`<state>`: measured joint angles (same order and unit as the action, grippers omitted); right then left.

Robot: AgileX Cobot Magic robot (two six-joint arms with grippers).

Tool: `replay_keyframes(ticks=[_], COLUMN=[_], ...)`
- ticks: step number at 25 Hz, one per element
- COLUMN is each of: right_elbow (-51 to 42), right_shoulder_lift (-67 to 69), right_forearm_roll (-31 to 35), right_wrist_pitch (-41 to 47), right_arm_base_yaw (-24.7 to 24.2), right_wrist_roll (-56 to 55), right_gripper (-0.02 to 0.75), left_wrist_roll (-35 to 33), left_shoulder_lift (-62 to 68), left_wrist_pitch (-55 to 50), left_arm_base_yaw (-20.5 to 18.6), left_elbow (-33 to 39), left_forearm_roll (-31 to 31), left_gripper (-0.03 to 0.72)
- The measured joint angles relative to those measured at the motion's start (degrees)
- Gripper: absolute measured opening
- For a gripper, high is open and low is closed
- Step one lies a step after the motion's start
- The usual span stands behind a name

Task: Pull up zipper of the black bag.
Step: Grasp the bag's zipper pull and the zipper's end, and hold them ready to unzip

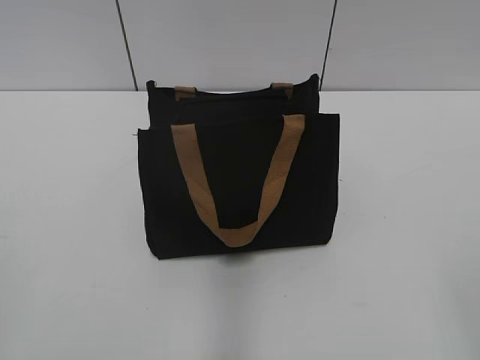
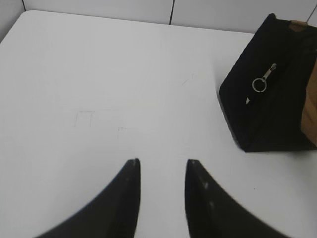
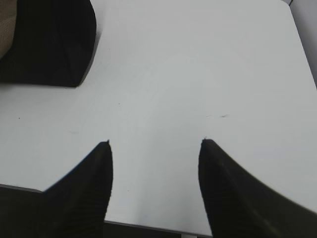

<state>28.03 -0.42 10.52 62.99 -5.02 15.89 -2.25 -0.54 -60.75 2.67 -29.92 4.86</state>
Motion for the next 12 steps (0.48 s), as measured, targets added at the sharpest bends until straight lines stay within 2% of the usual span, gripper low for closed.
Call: replay_keyframes(ticks=[12], right_elbow=[0.0], right_shoulder_lift=[0.0], right_forearm_roll=[0.0], right_wrist_pitch=[0.0], right_arm_base_yaw=[0.0], right_wrist_roll=[0.0], right_gripper=[0.434], left_wrist_roll=[0.0], left_shoulder_lift=[0.0], left_wrist_pitch=[0.0], left_arm_base_yaw=[0.0], left_elbow=[0.0], left_forearm_roll=[0.0], left_gripper=[0.236])
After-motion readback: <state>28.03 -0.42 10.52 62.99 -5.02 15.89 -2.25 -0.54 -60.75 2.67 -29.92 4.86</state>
